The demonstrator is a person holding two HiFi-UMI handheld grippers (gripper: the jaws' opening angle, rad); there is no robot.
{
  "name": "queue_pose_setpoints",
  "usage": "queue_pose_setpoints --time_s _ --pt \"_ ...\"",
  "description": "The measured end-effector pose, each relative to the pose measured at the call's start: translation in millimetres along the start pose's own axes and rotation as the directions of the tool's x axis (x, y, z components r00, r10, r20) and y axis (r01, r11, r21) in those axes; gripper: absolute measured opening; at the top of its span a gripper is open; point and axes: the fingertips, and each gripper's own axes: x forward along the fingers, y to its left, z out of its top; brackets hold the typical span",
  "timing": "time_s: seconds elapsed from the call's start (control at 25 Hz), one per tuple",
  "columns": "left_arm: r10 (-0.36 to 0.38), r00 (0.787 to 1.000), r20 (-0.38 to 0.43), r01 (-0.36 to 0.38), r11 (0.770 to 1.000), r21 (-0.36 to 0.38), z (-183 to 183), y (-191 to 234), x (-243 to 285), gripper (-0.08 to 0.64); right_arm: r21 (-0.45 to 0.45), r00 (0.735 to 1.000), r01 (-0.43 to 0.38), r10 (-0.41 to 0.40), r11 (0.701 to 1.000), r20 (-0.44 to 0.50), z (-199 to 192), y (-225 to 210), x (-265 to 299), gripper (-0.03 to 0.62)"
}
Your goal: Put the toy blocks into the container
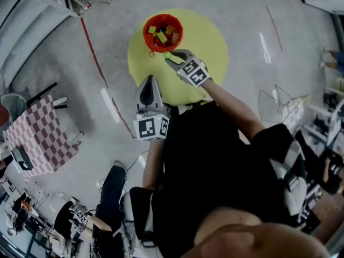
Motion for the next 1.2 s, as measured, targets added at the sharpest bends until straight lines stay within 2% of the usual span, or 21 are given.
queue_pose_setpoints --time_s 0.08,0.16,0.4,0.6,0.76,0.84,0.88,0.96,1.2 --pt "0.002 1.000 0.004 -0.002 1.000 0.001 1 -3 0 -0.015 0.012 0.996 0.052 -0.052 0.999 0.068 23 -22 -4 0.121" --pt "0.005 1.000 0.006 -0.005 1.000 0.002 1 -5 -1 -0.015 0.032 0.993 0.089 -0.091 0.996 0.079 31 -41 2 0.121" --pt "0.026 1.000 0.001 -0.026 1.000 0.004 -1 -10 -5 -0.015 0.086 0.989 0.140 -0.136 0.986 -0.054 11 -70 29 0.123" --pt "0.038 0.999 -0.004 -0.038 0.999 0.001 -4 -9 -9 -0.015 0.116 0.988 0.154 -0.149 0.981 -0.045 11 -69 24 0.153" --pt "0.029 1.000 0.004 -0.029 1.000 0.007 -4 -15 -10 -0.015 0.163 0.989 0.139 -0.146 0.977 0.028 16 -72 3 0.150" --pt "0.020 1.000 0.012 -0.020 1.000 0.015 0 -20 -7 -0.015 0.174 0.983 0.148 -0.164 0.974 0.084 26 -74 -15 0.075" --pt "0.014 1.000 0.016 -0.014 1.000 0.020 2 -22 -5 -0.015 0.178 0.977 0.157 -0.179 0.971 0.113 32 -77 -25 0.037" --pt "0.002 1.000 0.023 -0.003 1.000 0.028 6 -27 -1 -0.015 0.188 0.966 0.164 -0.196 0.968 0.167 44 -79 -44 0.008" --pt "-0.014 0.999 0.036 0.012 0.999 0.052 11 -39 2 -0.015 0.211 0.919 0.153 -0.217 0.965 0.329 69 -66 -108 -0.002"
